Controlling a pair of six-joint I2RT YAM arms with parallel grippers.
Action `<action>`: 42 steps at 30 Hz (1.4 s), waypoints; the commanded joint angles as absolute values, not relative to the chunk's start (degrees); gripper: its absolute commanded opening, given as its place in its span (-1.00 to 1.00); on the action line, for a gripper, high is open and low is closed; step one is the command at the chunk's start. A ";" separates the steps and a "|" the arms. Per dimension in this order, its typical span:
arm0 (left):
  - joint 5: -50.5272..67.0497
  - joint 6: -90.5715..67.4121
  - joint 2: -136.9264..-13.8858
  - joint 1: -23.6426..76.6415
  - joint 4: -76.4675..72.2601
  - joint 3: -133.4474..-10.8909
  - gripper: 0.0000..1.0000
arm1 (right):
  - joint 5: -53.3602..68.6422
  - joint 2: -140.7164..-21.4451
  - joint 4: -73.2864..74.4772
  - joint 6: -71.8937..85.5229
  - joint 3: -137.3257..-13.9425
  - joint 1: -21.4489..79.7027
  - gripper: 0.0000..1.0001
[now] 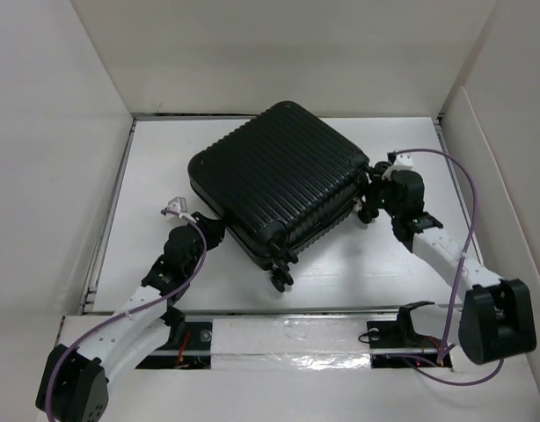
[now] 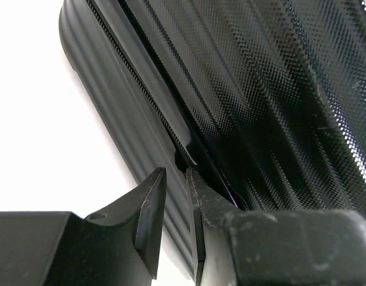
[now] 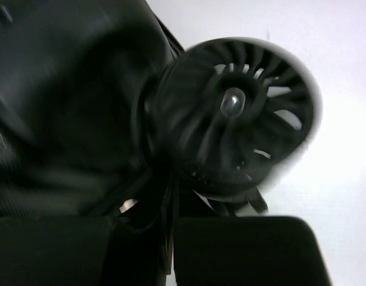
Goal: Pack the luggage
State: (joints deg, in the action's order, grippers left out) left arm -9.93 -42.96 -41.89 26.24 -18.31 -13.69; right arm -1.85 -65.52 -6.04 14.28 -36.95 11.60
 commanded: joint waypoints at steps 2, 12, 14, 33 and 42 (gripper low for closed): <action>-5.54 -43.59 -39.64 26.46 -25.22 -12.31 -0.66 | 3.95 -73.02 -20.54 12.22 -46.74 10.81 -1.00; -21.51 -43.77 -44.81 50.69 -27.33 -10.54 -0.72 | 16.50 -94.38 -14.07 5.98 -73.02 8.35 -0.94; -25.82 -44.73 -49.55 55.17 -27.33 -11.86 -0.72 | 19.25 -95.97 -11.53 4.84 -75.57 7.82 -0.80; -21.62 -34.19 -67.23 62.14 -38.04 -26.62 -0.70 | 11.87 -60.38 -20.83 12.22 -28.49 16.61 -0.99; -18.37 -30.94 -75.49 62.14 -41.66 -35.41 -0.70 | 9.41 -50.73 -14.77 12.48 -22.51 21.62 -0.97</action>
